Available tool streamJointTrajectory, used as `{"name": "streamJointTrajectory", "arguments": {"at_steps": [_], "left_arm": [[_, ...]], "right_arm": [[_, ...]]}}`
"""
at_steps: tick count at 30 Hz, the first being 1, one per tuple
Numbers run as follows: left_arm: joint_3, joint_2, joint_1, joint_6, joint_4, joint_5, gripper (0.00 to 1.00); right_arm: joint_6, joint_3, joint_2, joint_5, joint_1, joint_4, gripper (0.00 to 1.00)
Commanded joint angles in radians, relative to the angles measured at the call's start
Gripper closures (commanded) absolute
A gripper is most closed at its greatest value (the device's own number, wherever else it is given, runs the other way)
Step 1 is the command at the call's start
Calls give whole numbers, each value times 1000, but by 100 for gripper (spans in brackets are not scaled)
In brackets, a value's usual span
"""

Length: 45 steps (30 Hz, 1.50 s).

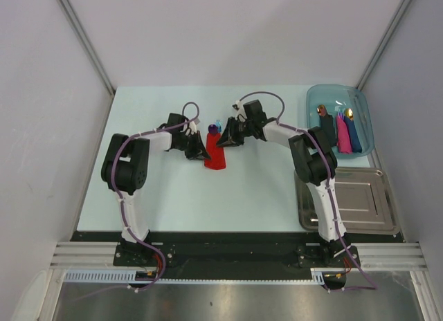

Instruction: Place the utensils on the paper napkin and roll it up

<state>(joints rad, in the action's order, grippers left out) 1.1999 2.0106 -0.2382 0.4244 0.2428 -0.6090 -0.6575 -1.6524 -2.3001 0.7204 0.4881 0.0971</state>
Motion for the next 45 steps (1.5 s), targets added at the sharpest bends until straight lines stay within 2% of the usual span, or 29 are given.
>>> {"name": "streamJointTrajectory", "arguments": {"at_steps": [1,6,20,32,45], "left_arm": [[-2,31,-10,-62,58,121,100],[3,27,-16,-67,55,110,100],[4,20,-16,-79,53,97,100],[33,-82,-56,-49,10,37,98],[29,-98,-78,-10,-54,-26,98]], "right_arm": [[27,-75,-7,-22,-17,-22,76],[42,-116,-71,-36,-17,-11,78],[59,-93,-127,-70,7,4,81],[137,-96,-125,-199,33,98,82],[194,-133,-134,-318,58,181,84]]}}
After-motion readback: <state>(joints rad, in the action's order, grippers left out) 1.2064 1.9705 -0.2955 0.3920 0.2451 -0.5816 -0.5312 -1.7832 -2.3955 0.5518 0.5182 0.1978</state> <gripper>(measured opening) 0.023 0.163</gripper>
